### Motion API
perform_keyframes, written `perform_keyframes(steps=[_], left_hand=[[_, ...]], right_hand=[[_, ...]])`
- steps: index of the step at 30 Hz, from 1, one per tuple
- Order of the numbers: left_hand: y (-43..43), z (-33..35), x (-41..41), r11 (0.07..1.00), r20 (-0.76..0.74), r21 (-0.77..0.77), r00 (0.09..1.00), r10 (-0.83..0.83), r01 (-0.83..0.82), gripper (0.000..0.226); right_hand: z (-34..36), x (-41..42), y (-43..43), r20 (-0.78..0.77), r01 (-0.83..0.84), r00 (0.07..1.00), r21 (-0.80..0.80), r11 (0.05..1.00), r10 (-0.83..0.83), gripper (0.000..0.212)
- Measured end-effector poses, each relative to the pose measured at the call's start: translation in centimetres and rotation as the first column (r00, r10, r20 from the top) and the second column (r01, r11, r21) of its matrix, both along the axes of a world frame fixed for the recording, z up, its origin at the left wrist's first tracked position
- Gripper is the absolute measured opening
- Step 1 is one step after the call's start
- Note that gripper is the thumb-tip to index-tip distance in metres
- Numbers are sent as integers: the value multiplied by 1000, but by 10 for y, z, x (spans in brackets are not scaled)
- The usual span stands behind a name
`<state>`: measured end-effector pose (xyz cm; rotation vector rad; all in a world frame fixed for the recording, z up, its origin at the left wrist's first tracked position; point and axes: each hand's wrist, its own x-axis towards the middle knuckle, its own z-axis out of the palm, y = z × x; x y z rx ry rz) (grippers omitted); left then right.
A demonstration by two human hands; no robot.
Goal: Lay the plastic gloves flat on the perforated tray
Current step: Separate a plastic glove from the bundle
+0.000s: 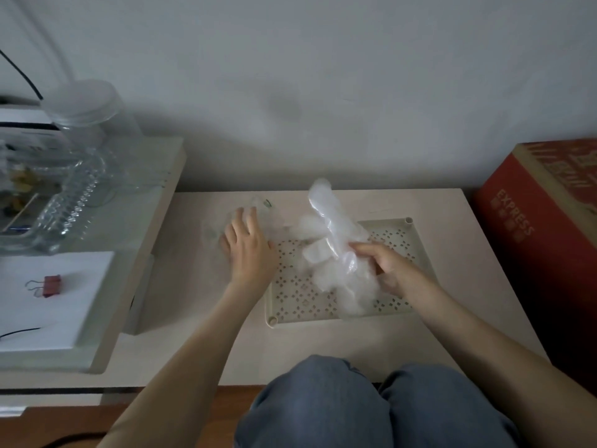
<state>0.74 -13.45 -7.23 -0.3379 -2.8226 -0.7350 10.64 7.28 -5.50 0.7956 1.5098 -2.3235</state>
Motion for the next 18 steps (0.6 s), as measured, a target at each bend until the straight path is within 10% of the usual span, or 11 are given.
perform_keyframes(steps=[6, 9, 11, 12, 15, 18], left_hand=[[-18, -7, -10, 992, 109, -119, 992, 66, -52, 19], [-9, -1, -4, 996, 61, 74, 997, 40, -45, 17], [2, 7, 1, 978, 26, 201, 998, -55, 49, 13], [7, 12, 4, 967, -11, 223, 992, -125, 125, 11], [21, 22, 15, 924, -112, 173, 938, -327, 342, 14], [34, 25, 23, 870, -164, 71, 866, -472, 487, 22]], right_hand=[[0, -2, 1, 93, -126, 991, 497, 858, 91, 24], [-8, -10, 10, 253, -302, 942, 927, 225, 222, 42], [-9, -15, 16, 423, -363, 874, 895, -257, 239, 51], [-7, -18, 18, 495, -407, 838, 848, -339, 229, 57], [11, -25, 23, 609, -570, 756, 793, -216, 241, 90], [40, -26, 27, 424, -569, 783, 784, 249, 455, 104]])
